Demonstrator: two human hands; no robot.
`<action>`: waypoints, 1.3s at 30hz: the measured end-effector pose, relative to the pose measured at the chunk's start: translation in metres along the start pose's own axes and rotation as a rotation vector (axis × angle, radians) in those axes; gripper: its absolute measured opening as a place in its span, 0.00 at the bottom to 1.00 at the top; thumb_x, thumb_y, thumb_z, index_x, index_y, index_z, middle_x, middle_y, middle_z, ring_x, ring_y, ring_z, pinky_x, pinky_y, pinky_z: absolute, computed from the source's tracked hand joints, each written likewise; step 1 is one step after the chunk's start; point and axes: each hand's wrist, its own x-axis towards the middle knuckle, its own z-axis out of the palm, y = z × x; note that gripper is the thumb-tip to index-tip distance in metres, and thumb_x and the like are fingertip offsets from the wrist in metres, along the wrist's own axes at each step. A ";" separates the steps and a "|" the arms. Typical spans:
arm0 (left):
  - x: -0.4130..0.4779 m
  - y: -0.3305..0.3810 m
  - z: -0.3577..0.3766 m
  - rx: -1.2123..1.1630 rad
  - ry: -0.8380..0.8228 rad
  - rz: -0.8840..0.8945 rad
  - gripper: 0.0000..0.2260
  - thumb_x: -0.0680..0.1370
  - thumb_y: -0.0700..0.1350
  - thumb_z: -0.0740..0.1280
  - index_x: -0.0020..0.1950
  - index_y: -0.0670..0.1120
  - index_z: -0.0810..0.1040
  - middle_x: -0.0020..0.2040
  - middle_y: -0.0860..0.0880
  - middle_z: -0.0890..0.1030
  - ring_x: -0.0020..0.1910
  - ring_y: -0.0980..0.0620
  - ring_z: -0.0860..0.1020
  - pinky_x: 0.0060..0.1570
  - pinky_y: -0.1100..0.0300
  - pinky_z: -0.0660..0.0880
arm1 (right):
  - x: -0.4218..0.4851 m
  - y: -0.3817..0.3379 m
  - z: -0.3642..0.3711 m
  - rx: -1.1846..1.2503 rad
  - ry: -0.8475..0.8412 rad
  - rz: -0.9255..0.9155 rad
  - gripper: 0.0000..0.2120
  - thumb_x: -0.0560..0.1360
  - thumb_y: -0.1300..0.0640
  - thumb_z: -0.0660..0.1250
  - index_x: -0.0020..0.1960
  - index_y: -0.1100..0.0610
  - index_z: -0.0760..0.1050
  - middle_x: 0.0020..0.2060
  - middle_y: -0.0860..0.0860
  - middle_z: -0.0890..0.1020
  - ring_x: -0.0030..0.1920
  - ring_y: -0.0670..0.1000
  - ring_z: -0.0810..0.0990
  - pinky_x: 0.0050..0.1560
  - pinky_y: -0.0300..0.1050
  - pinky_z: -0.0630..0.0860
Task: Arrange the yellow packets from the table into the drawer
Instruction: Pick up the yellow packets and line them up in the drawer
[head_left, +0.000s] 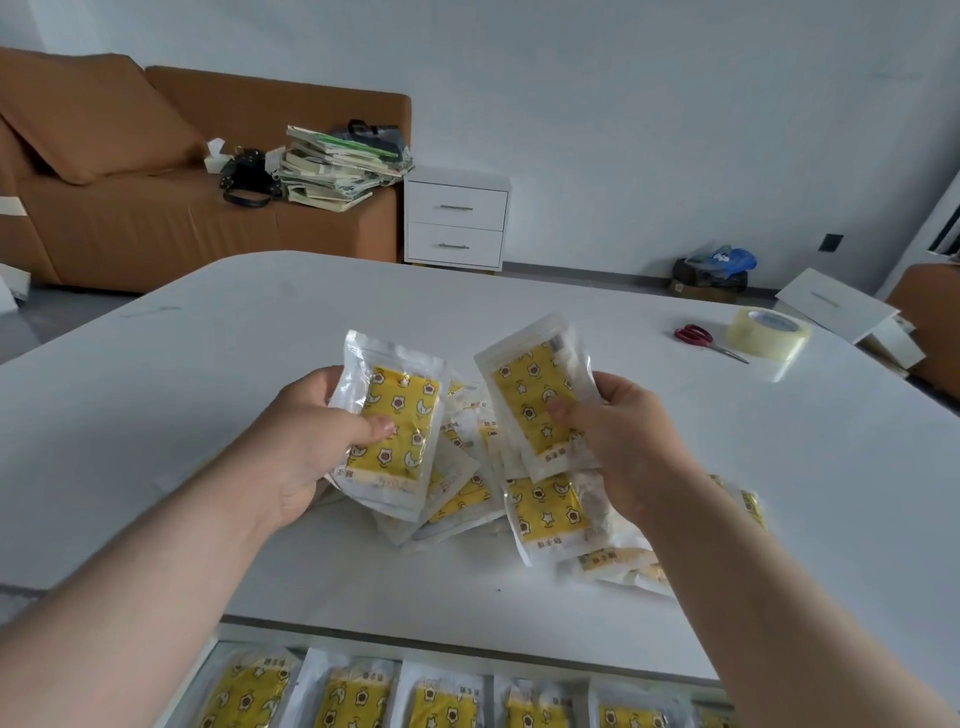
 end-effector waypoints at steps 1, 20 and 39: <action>-0.002 0.002 0.001 -0.041 -0.015 -0.005 0.15 0.73 0.28 0.69 0.53 0.45 0.79 0.44 0.46 0.86 0.43 0.45 0.85 0.40 0.53 0.80 | 0.000 0.000 0.000 0.030 0.002 -0.004 0.08 0.74 0.64 0.72 0.51 0.54 0.82 0.42 0.51 0.88 0.43 0.56 0.87 0.48 0.61 0.82; -0.044 0.003 -0.041 -0.161 -0.137 -0.075 0.17 0.67 0.34 0.71 0.55 0.42 0.81 0.49 0.40 0.85 0.47 0.40 0.85 0.48 0.45 0.79 | -0.037 -0.011 -0.011 0.191 -0.072 0.110 0.11 0.73 0.65 0.71 0.55 0.60 0.80 0.46 0.57 0.87 0.46 0.58 0.87 0.47 0.57 0.82; -0.093 -0.009 -0.099 0.192 -0.479 -0.023 0.32 0.54 0.38 0.84 0.57 0.41 0.80 0.53 0.40 0.84 0.52 0.41 0.83 0.47 0.50 0.82 | -0.097 -0.010 -0.008 -0.160 -0.438 0.099 0.16 0.68 0.64 0.71 0.56 0.62 0.80 0.48 0.58 0.87 0.48 0.58 0.86 0.47 0.50 0.83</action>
